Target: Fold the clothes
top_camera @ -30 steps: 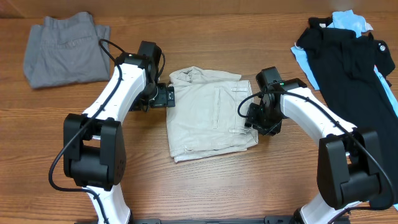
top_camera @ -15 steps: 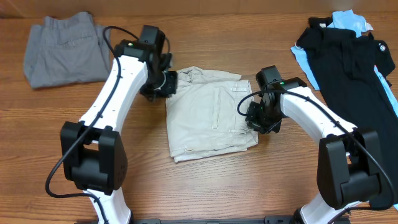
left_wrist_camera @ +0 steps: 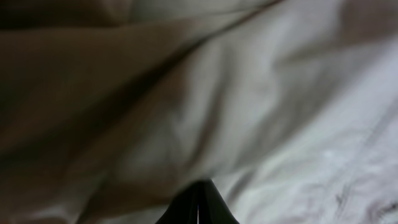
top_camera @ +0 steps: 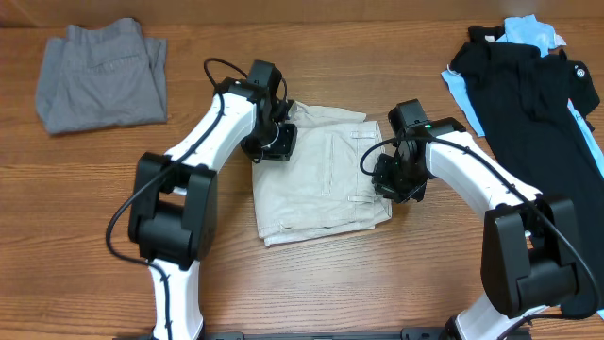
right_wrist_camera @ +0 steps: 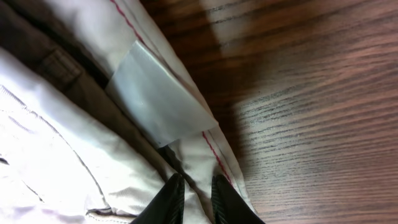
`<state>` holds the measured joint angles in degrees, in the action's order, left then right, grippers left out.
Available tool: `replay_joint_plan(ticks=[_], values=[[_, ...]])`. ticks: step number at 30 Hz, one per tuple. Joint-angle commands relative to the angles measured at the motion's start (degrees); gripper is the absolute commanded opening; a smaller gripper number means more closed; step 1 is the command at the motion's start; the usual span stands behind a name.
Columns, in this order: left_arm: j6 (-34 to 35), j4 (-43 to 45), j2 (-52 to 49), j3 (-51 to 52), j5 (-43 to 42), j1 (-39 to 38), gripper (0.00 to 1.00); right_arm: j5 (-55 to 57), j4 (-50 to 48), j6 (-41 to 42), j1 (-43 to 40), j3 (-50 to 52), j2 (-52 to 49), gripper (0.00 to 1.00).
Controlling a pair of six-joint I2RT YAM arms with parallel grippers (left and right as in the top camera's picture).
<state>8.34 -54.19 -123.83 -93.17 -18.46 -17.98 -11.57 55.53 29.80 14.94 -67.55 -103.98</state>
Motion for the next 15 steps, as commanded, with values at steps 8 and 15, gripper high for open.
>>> replay_joint_plan(ticks=[8,15], values=[[1.1,4.3,-4.6,-0.4,16.4,3.4,0.04,0.0,0.0,0.2,-0.1,-1.4,1.0,0.16],[1.1,-0.9,-2.1,-10.2,19.0,6.0,0.05,0.4,-0.2,0.2,0.0,-1.0,1.0,0.15]])
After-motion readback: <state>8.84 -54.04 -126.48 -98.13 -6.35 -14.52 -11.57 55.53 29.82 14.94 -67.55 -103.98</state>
